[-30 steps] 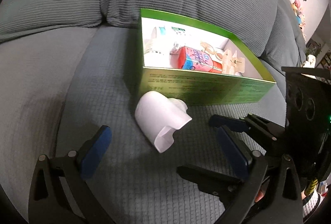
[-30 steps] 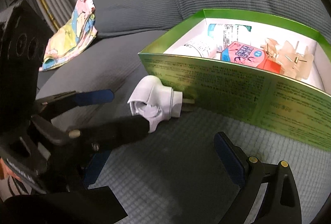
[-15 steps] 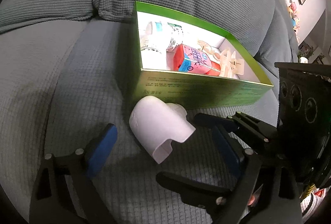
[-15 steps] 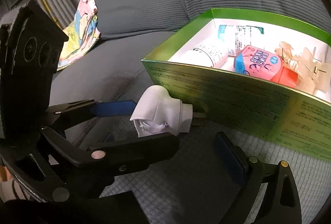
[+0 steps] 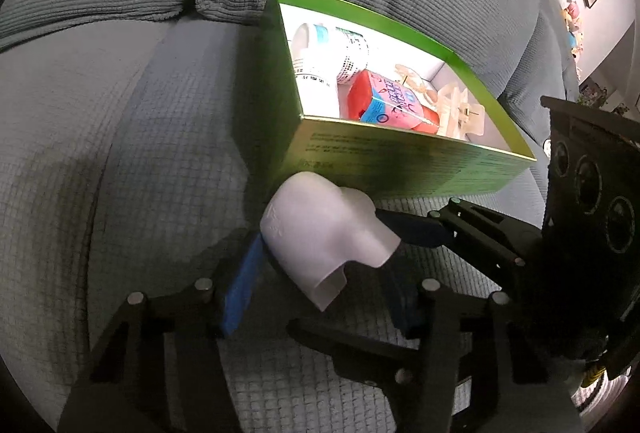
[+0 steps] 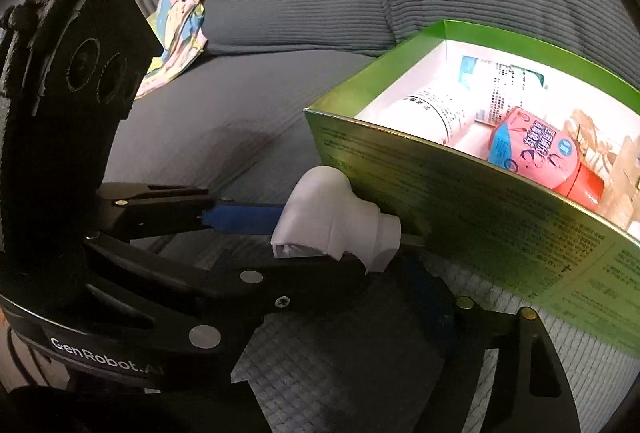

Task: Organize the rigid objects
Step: 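Close the right gripper on the white plug-in heater and lift, then carry the white heater with the right gripper over the green box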

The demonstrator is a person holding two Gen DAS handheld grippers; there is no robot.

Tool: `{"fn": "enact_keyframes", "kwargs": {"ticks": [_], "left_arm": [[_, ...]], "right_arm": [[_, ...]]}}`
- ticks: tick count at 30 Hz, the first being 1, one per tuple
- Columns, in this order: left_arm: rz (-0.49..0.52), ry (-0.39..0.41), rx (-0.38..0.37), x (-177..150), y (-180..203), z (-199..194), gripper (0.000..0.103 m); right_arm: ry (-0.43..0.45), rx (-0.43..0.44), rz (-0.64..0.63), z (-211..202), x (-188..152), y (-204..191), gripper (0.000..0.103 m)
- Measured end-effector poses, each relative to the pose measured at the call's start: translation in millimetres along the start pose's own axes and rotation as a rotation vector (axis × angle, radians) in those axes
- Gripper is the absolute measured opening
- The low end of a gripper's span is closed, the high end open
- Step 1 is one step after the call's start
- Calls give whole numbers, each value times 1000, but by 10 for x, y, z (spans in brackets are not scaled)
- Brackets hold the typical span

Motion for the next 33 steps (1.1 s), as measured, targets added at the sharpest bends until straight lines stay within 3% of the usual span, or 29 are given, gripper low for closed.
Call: {"fn": "enact_keyframes", "kwargs": {"ticks": [5,16,28,33], "left_arm": [[-16,11,-7,20,-35,-5,55],[52,84,17,-8,154,-240,55],[194,144,16,-129,789,-667,55],[260,172,27,-130,1110,-803,55]], "right_arm": [[1,-9,-18,-25,-11,-8,67],[54,-35,-48,-259,55,-141,66],[160,-113,-127,-1102,87,-270,66],[226,-145,-123,-1573,-47,-372,66]]}}
Point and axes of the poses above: each gripper's, at about its wrist camera, not at the fingertips, and z roughly the way its jaws point, y to its right, x to its top, the point moved 10 cm from there along z, roughly the way its jaws point, and after that the axes turned 12 degrees about -z, right-handed, at the moved point
